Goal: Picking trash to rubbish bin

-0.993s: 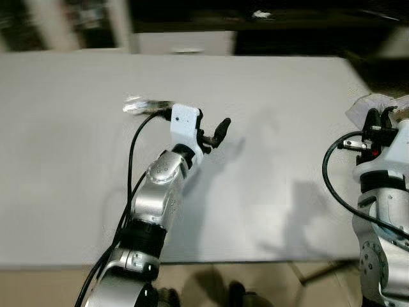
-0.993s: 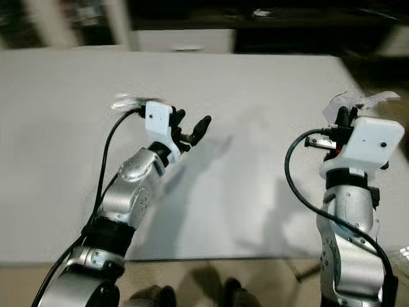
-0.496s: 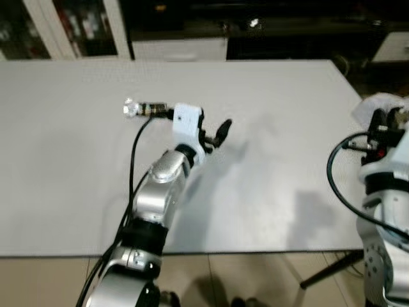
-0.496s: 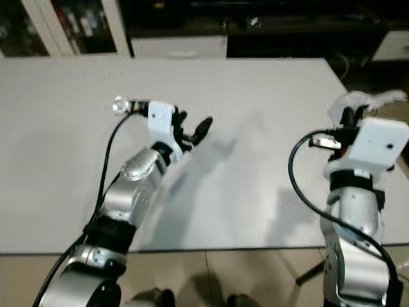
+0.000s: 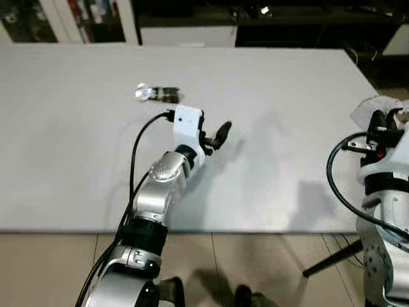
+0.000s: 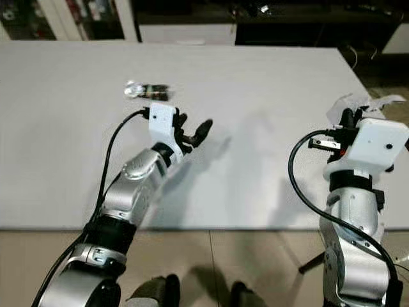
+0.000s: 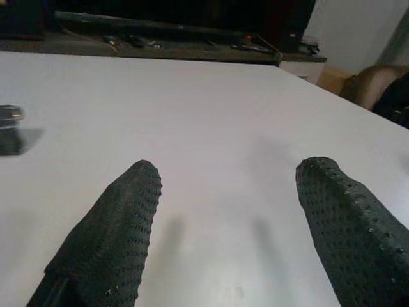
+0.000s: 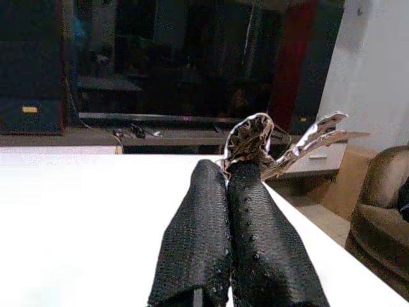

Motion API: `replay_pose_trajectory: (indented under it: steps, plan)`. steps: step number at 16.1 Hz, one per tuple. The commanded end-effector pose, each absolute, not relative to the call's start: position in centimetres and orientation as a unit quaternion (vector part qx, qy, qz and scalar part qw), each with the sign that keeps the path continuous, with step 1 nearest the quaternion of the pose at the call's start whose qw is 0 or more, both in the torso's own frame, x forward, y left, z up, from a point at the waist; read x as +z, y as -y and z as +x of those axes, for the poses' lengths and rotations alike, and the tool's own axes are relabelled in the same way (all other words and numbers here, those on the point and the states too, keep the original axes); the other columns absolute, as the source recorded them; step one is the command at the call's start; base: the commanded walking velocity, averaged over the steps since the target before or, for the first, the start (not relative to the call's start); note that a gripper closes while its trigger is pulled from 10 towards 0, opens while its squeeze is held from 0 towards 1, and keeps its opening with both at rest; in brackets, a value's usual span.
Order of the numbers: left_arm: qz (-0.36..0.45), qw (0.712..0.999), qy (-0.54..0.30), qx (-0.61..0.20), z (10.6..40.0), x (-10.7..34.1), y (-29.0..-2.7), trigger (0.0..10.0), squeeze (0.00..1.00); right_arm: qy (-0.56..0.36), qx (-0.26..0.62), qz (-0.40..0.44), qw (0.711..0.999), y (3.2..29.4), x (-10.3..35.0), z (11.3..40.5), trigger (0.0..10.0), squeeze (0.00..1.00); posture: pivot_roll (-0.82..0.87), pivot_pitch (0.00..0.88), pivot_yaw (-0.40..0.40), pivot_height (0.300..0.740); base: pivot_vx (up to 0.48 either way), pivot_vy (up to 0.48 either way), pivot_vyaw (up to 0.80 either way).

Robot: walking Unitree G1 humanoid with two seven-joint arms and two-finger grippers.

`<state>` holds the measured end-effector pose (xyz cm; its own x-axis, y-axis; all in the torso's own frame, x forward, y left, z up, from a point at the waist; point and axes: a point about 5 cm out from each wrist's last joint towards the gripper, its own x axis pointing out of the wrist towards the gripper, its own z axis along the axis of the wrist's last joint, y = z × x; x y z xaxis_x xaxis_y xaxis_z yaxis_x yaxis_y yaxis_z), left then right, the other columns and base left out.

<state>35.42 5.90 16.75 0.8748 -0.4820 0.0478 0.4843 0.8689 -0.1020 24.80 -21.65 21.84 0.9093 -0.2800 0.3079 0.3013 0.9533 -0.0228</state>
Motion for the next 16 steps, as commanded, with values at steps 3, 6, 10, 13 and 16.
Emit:
replay_pose_trajectory:
  steps: [3,6,10,13,16]
  plan:
    - [-0.058,0.966,0.001,-0.253,35.4,16.5,-5.6,10.0,0.00,0.156,-0.157,-0.035,0.975,21.9,22.1,24.5,10.0,0.00,0.06,0.104,-0.003,0.740,-0.316,0.000,0.00]
    - [-0.058,0.965,-0.002,-0.254,35.4,16.4,-5.6,10.0,0.00,0.155,-0.160,-0.034,0.974,21.9,22.1,24.4,10.0,0.00,0.06,0.105,-0.001,0.740,-0.325,0.000,0.00]
    - [-0.051,0.965,-0.014,-0.256,35.4,15.8,-5.9,10.0,0.00,0.134,-0.172,-0.036,0.975,22.3,21.2,23.8,10.0,0.00,0.06,0.106,0.000,0.740,-0.292,0.000,0.00]
    - [-0.046,0.966,-0.025,-0.253,35.3,15.0,-6.2,10.0,0.00,0.103,-0.170,-0.030,0.979,22.3,19.6,23.1,10.0,0.00,0.05,0.108,-0.001,0.740,-0.087,0.000,0.00]
    - [-0.039,0.966,-0.030,-0.254,35.1,14.4,-6.3,10.0,0.00,0.071,-0.162,-0.025,0.984,21.8,17.7,22.3,10.0,0.00,0.05,0.107,-0.004,0.740,0.000,0.000,0.00]
